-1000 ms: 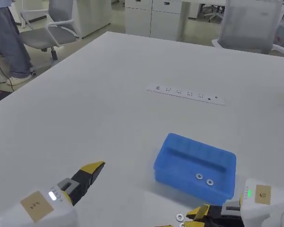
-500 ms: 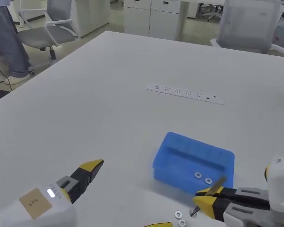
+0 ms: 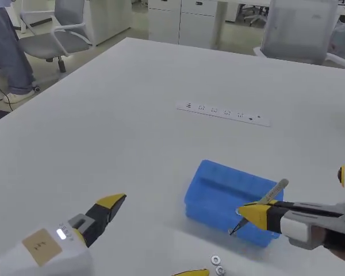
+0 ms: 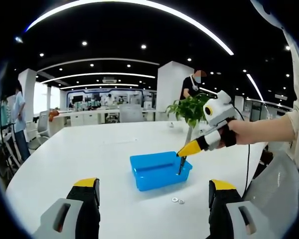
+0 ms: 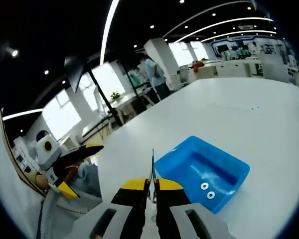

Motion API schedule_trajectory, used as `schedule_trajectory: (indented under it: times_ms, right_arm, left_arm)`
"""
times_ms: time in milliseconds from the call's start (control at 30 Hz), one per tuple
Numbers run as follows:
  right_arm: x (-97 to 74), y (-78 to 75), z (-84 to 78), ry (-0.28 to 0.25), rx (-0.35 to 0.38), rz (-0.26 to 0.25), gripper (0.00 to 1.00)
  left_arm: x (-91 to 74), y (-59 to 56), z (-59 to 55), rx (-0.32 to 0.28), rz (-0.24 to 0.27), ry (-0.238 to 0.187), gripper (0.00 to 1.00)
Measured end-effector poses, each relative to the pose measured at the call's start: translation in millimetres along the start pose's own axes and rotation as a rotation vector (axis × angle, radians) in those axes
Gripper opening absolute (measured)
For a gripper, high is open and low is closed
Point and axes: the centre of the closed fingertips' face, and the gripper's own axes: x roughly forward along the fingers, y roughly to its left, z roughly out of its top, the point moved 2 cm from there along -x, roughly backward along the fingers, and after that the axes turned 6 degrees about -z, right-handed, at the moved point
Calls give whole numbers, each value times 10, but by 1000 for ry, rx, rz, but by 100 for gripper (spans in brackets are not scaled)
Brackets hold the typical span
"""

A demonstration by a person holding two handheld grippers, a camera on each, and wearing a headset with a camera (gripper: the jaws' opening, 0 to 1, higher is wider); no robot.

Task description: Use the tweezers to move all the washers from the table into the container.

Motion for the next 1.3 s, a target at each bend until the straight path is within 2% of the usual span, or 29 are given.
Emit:
schedule_trajectory:
  times_ms: [300, 400, 600, 733, 1133, 1233, 1300]
  right_arm:
    - [105, -165, 176, -9, 51, -25, 3]
    - [166, -269, 216, -22, 79, -40, 3]
    - [266, -475, 209, -19, 149, -66, 3]
    - [329, -541, 177, 3, 146, -88, 3]
    - [575, -645, 91, 75, 37, -129, 3]
    - [624, -683, 27, 124, -50, -158, 3]
    - [655, -672, 5, 136, -82, -160, 3]
  left_arm:
    - [-3, 1, -1, -3, 0, -1, 92]
    - [-4, 5, 0, -4, 3, -2, 92]
    - [-3, 2, -5, -1, 2, 2, 92]
    - [-3, 12, -16, -4, 5, 7, 92]
    - [-4, 24, -24, -7, 10, 11, 92]
    - [-2, 25, -26, -9, 10, 12, 92]
    - [-1, 21, -27, -9, 8, 13, 92]
